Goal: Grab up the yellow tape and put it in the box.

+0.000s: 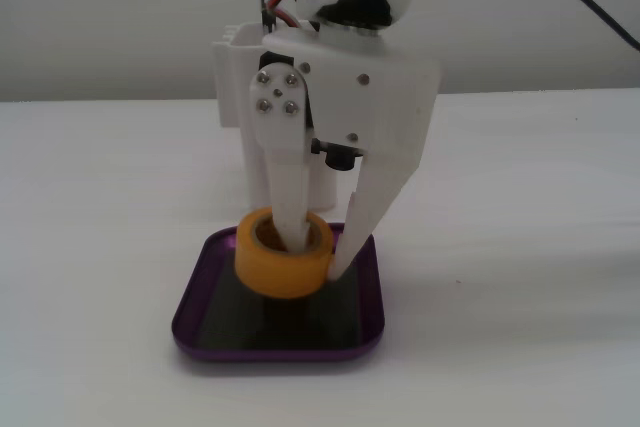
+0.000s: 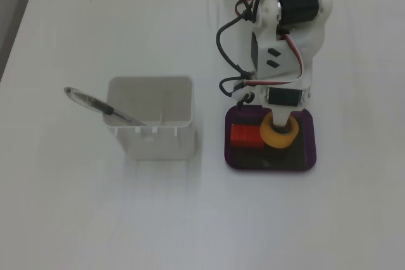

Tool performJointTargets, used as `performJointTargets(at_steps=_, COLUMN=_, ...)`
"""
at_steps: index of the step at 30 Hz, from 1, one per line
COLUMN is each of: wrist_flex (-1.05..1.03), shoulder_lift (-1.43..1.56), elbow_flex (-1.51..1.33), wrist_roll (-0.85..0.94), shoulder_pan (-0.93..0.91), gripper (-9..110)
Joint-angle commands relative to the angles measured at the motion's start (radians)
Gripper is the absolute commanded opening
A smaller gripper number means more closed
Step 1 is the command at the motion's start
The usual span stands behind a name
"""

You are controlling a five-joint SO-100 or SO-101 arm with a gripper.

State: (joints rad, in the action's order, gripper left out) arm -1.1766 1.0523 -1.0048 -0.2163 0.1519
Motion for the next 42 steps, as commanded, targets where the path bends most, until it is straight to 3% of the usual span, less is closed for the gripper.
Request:
performJointTargets(at_steps=1, wrist_flex=0.006, shoulder_lift=0.012, elbow_flex=0.044, wrist_roll=-0.008, shoulder_pan=0.008, gripper=0)
performJointTargets(at_steps=11, wrist_flex=-0.003, shoulder_lift=0.014, elbow_flex=0.046, wrist_roll=-0.003, shoulder_pan=0.103, gripper=0)
performJointTargets(at_steps=25, wrist_flex=0.011, shoulder_lift=0.011, elbow_flex=0.040, wrist_roll=0.002, shoulder_pan=0.091, gripper=0)
performJointTargets(at_steps=36, wrist_flex=-0.006, shoulder_lift=0.025, elbow_flex=0.035, wrist_roll=0.002, shoulder_pan=0.091, gripper=13)
performJointTargets(at_steps=42, wrist_flex=-0.210, shoulder_lift=0.092, elbow_flex=0.175, wrist_roll=0.002, shoulder_pan=0.094, gripper=13)
